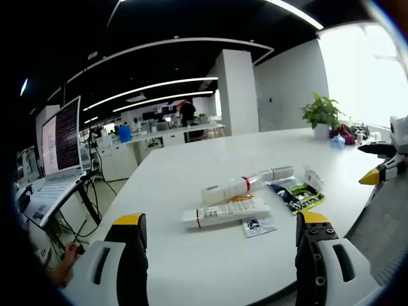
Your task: Arrange the skincare products in the storage area until every visible bottle or jar stands upright without overlapping.
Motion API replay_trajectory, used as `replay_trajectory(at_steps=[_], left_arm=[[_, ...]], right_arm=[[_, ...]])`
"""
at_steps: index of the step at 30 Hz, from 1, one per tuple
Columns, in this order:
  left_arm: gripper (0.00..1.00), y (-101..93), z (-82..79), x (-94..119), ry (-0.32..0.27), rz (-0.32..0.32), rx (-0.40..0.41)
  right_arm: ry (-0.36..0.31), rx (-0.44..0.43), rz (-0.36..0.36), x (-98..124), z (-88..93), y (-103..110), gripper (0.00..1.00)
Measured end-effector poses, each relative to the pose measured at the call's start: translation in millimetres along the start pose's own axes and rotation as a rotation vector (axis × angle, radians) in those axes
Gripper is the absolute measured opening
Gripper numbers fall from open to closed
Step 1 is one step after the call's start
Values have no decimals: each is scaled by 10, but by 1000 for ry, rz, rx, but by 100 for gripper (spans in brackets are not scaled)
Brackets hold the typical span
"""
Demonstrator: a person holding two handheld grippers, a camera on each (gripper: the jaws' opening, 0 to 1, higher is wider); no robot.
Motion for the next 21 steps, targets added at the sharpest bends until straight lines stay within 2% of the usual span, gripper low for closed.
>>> replay_trajectory(at_steps=[21], left_arm=[[94,-1,6,-3,5,3,-1]], right_arm=[[5,4,-10,-4,5,-4,100]])
Point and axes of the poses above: the point that each gripper's makers call its tool centre point, and the gripper's own axes: x roughly backward along the fingers, y roughly to its left, z roughly out of its underside, the point moved 5 cm from there along x, roughly backward along the fingers, and after that the axes turned 5 degrees about y, right-handed, at the moved point
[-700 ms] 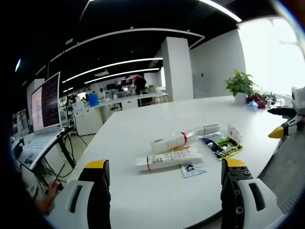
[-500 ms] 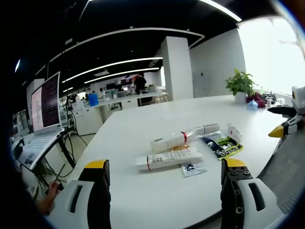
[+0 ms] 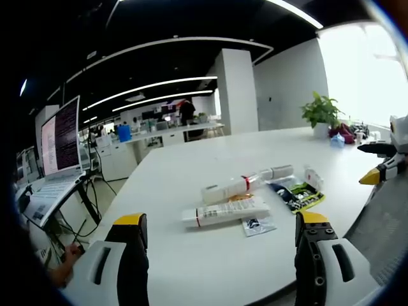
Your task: Arrange the skincare products in the storage area until every visible bottle or jar stands upright without overlapping.
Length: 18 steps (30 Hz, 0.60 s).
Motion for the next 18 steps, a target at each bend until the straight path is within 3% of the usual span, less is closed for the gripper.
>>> replay_trajectory(at_steps=[18], left_arm=[[95,5,7,-6,-2,2,-6]], right_arm=[[7,0,10,4,6,0,100]])
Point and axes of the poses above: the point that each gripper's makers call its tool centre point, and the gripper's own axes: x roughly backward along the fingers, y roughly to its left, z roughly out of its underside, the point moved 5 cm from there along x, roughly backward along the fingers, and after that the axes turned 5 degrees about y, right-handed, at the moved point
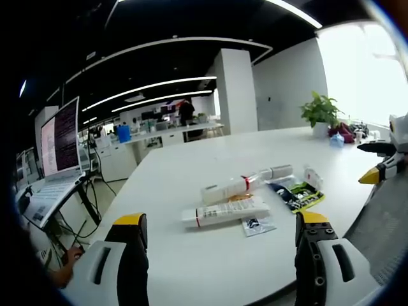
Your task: Arrange the skincare products in the storage area until every visible bottle or jar stands upright without overlapping.
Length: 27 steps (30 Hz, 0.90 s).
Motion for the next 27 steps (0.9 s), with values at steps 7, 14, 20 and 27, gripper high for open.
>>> replay_trajectory(at_steps=[7,14,20,27], left_arm=[[95,8,4,2,-3,-4,-1],[95,9,8,3,-2,-4,-2],[96,12,7,3,-4,-6,-2],[97,11,8,1,-3,-3,-2]], right_arm=[[6,-1,0,0,6,4,100],[5,-2,1,2,5,5,100],[7,-3,0,2,7,6,100],[6,-3,2,4,6,5,100]])
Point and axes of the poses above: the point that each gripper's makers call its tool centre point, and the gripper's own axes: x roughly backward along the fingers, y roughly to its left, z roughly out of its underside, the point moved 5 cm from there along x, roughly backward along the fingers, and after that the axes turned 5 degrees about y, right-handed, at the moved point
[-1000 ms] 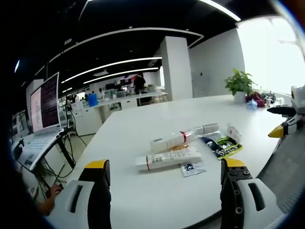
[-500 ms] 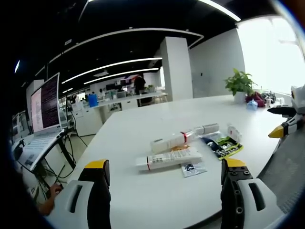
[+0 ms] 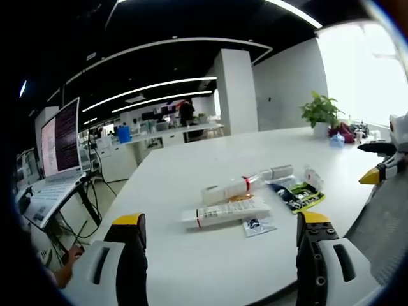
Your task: Arrange the skincare products in the storage area until every visible bottle or jar stands upright without overlapping.
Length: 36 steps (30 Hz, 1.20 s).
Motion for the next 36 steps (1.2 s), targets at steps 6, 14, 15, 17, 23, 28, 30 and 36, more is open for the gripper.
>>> replay_trajectory(at_steps=[6,14,15,17,23,28,30,36], left_arm=[[97,0,2,0,0,2,-1],[97,0,-4,8,2,-2,-3],[97,2,-3,9,3,-3,-3],[97,2,-3,10,3,-4,-3],[97,4,5,17,8,-5,-3],[97,5,16,16,12,-2,-3],[97,7,17,17,11,-2,-3],[97,-2,18,15,17,6,-6]], right_arm=[[1,1,-2,3,-1,5,100],[-5,0,-6,11,-11,14,100],[-6,1,-6,12,-13,15,100],[-4,2,-7,14,-12,18,100],[5,2,-14,17,-4,29,100],[9,4,-13,20,-1,31,100],[16,11,-15,19,4,36,100],[21,17,-14,9,14,23,100]])
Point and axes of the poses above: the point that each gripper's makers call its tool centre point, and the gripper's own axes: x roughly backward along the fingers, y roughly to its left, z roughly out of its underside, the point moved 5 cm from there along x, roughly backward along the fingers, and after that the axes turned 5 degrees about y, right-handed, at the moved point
